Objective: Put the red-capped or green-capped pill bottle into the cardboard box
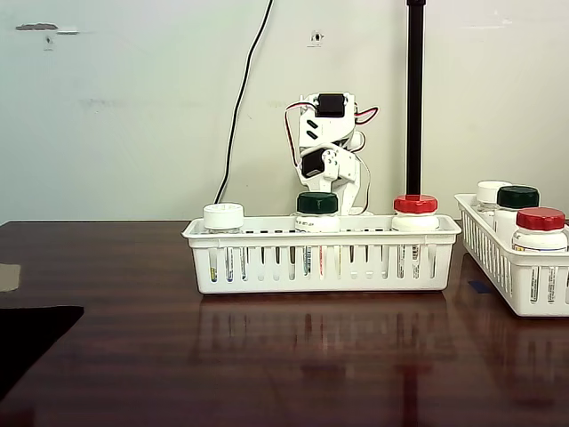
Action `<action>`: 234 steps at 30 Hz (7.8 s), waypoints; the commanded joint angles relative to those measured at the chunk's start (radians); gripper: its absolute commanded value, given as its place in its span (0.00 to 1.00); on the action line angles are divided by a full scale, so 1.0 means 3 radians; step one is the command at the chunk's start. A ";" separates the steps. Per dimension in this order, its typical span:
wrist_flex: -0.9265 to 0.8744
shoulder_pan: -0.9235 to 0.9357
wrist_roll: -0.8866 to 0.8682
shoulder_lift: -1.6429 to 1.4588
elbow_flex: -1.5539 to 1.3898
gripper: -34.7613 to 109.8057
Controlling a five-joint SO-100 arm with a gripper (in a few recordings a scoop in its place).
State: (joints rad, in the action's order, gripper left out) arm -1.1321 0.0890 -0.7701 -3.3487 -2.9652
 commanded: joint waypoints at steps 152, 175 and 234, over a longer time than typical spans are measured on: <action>0.3017 0.0435 -0.3610 0.2705 0.1299 0.65; 0.3666 0.0087 -0.3451 0.3191 0.1064 0.66; 0.1416 -0.0297 -0.3242 0.2812 0.2480 0.24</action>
State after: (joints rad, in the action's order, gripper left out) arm -0.4740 0.0184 -1.7564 -2.4222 -2.4206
